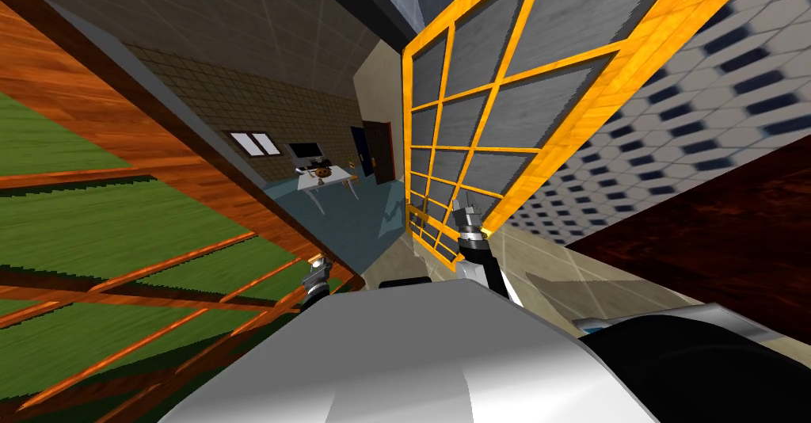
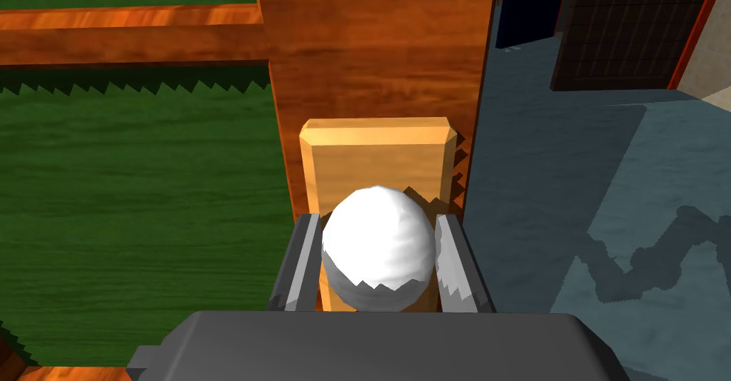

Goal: Pull the door open

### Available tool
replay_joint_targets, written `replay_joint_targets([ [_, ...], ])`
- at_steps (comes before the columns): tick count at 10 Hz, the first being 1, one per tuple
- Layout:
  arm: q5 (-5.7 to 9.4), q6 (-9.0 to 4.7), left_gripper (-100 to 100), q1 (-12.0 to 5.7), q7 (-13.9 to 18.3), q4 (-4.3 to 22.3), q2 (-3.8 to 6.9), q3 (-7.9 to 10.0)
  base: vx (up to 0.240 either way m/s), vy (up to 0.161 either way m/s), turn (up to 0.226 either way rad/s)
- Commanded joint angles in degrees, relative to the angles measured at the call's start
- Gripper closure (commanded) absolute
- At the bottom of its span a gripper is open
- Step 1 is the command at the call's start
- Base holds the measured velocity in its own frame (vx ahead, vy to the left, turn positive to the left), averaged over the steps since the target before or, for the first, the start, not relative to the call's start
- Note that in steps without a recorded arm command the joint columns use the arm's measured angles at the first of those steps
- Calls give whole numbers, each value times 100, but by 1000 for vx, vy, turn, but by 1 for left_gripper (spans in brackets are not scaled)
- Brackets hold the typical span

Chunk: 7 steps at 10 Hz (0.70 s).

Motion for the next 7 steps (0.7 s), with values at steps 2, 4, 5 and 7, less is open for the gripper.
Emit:
replay_joint_targets([
  [2,-54,8,100,23,66,-48,32,-96,-60,5,-32],
  [4,-120,17,100,50,145,-107,73,-211,-199,-10,-71],
  [5,-158,22,100,65,190,-141,97,-278,-233,-52,-50],
  [7,-255,36,100,105,306,-228,157,-448,-245,-14,-73],
])
